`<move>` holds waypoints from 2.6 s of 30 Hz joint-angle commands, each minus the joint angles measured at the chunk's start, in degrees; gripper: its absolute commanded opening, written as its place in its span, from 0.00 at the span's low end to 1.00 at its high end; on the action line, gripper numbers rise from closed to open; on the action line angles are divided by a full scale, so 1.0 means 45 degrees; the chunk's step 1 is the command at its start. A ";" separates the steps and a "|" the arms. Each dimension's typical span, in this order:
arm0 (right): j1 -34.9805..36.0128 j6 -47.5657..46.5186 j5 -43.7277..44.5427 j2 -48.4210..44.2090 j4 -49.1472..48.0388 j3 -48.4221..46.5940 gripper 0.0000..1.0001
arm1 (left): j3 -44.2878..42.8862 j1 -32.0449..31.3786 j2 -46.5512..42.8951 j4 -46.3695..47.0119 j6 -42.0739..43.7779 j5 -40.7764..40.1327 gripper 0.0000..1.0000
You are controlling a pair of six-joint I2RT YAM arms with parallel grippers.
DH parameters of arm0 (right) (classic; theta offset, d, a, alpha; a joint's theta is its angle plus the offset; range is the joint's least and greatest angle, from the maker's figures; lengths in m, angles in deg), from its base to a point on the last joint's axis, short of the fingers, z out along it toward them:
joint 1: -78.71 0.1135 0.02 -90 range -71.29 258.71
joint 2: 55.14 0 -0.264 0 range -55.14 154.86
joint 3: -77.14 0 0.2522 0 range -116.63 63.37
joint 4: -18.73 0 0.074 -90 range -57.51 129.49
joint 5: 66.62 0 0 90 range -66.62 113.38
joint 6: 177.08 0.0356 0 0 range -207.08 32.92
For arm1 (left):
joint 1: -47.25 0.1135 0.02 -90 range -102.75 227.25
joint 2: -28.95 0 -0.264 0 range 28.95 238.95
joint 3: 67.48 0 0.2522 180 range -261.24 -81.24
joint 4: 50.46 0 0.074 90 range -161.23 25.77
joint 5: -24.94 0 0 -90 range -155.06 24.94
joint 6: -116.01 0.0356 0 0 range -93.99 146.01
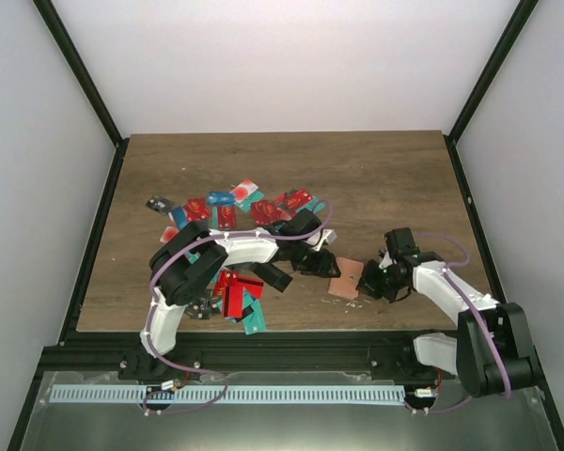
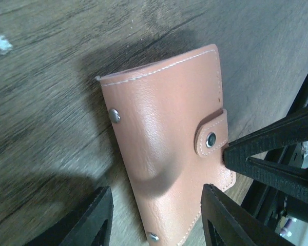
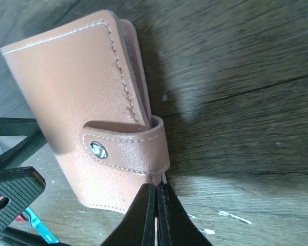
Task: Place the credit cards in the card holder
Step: Pick up the card holder from the center of the board, then open the card holder at the center of the board.
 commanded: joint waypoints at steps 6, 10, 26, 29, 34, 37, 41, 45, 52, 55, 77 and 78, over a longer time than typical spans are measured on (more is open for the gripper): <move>0.0117 -0.0314 -0.2441 -0.0995 -0.0799 0.0038 0.01 | 0.1479 0.0864 -0.2368 0.0011 -0.0097 -0.0080 0.55; 0.0117 -0.0103 -0.3517 -0.1570 -0.1285 0.0002 0.01 | 0.2110 0.1319 -0.3239 -0.0245 -0.0071 0.0005 0.57; 0.0117 0.1177 -0.5541 -0.2549 -0.2818 -0.0050 0.01 | 0.4399 0.2193 -0.5295 0.0890 -0.0858 0.0655 0.68; 0.0107 0.1389 -0.5932 -0.2799 -0.3110 0.0105 0.01 | 0.4728 0.2268 -0.5443 0.1426 -0.1228 0.0884 0.69; 0.0107 0.2002 -0.6775 -0.3229 -0.3829 -0.0100 0.01 | 0.5062 0.2486 -0.5993 0.2046 -0.1950 0.1113 0.84; 0.0115 0.2605 -0.7289 -0.3437 -0.4475 -0.0296 0.01 | 0.5156 0.2784 -0.6486 0.2537 -0.2828 0.1425 0.88; 0.0107 0.3602 -0.7775 -0.3591 -0.5643 -0.0650 0.01 | 0.5449 0.3238 -0.7283 0.3794 -0.4280 0.1980 0.89; 0.0117 0.4414 -0.8193 -0.3560 -0.6660 -0.1259 0.01 | 0.5567 0.3484 -0.7907 0.4733 -0.5276 0.2173 0.89; 0.0117 0.5894 -0.8988 -0.3363 -0.8851 -0.2124 0.01 | 0.5333 0.3524 -0.8223 0.5825 -0.6391 0.2393 0.88; 0.0117 0.6361 -0.9262 -0.3304 -0.9551 -0.2429 0.01 | 0.5365 0.3526 -0.8247 0.7029 -0.7256 0.2750 0.87; 0.0142 0.8780 -1.0069 -0.2871 -1.4004 -0.2264 0.01 | 0.4912 0.3312 -0.7853 1.2401 -1.0537 0.3478 0.30; 0.0142 0.8762 -1.0087 -0.2871 -1.3992 -0.2236 0.01 | 0.4917 0.3312 -0.7880 1.2482 -1.0565 0.3473 0.26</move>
